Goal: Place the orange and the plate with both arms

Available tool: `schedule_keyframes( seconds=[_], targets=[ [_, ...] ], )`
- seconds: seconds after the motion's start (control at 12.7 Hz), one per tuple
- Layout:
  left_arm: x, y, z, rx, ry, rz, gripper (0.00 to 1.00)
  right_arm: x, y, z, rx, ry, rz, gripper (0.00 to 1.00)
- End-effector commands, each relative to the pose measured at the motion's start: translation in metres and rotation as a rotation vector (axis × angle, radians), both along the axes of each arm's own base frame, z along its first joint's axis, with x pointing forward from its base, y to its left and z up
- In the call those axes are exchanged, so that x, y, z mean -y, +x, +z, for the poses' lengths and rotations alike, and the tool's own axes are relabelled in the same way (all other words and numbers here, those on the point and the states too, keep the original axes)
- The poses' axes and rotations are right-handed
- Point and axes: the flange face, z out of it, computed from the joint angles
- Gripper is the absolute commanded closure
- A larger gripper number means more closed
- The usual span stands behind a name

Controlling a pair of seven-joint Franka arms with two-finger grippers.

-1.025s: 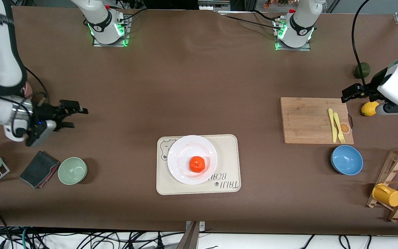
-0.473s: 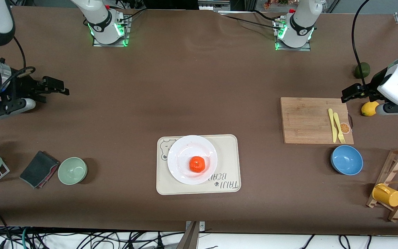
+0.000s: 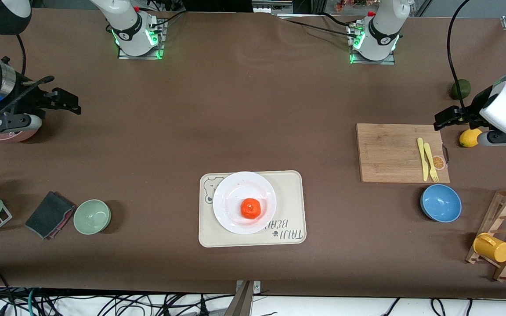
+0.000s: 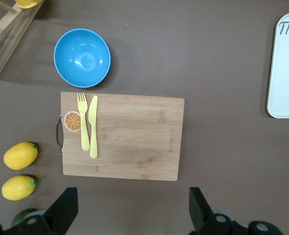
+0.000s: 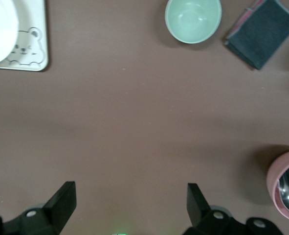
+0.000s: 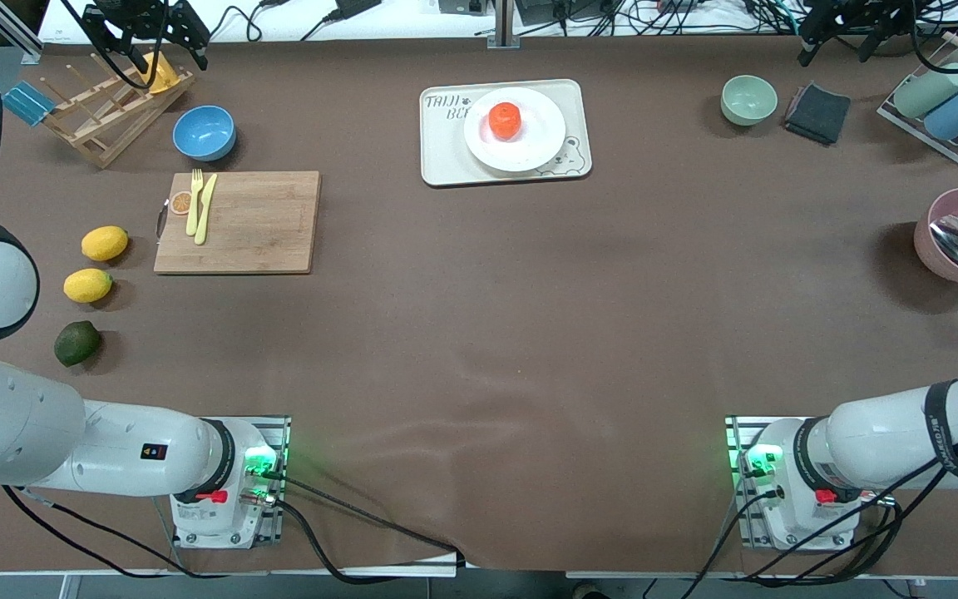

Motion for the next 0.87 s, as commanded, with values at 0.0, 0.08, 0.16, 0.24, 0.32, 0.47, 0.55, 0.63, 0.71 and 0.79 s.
schedule_keyframes(
  seconds=[0.0, 0.08, 0.16, 0.24, 0.32, 0.47, 0.55, 0.63, 0.71, 0.79],
  targets=[
    [0.001, 0.0, 0.005, -0.004, -0.009, -0.003, 0.0, 0.011, 0.0, 0.004, -0.004, -0.019, -0.028, 0.0],
    [0.001, 0.0, 0.005, -0.004, -0.009, -0.003, 0.0, 0.016, 0.001, 0.005, -0.006, -0.014, -0.033, 0.0],
    [0.001, 0.0, 0.005, -0.004, -0.009, -0.003, 0.0, 0.018, 0.002, 0.013, 0.01, -0.013, -0.04, 0.0],
    [0.001, 0.0, 0.005, -0.002, -0.009, -0.003, 0.0, 0.018, 0.003, 0.016, 0.017, -0.011, -0.04, 0.0],
    [0.001, 0.0, 0.005, -0.004, -0.009, -0.003, 0.0, 0.016, 0.003, 0.019, 0.021, -0.013, -0.043, 0.0],
    [0.001, 0.0, 0.005, -0.004, -0.009, -0.003, 0.0, 0.017, 0.002, 0.019, 0.021, -0.018, -0.045, 0.0],
    [0.001, 0.0, 0.005, -0.004, -0.009, -0.005, 0.0, 0.019, 0.002, 0.019, 0.02, -0.014, -0.052, 0.0],
    [0.001, 0.0, 0.004, -0.005, -0.009, -0.005, 0.0, 0.02, 0.001, 0.019, 0.012, -0.013, -0.053, 0.0],
    [0.001, 0.0, 0.005, -0.004, -0.009, -0.003, 0.0, 0.018, 0.0, 0.02, 0.008, -0.021, -0.051, 0.0],
    [0.001, 0.0, 0.005, -0.004, -0.009, -0.003, 0.0, 0.014, 0.0, 0.02, 0.008, -0.022, -0.043, 0.0]
  ],
)
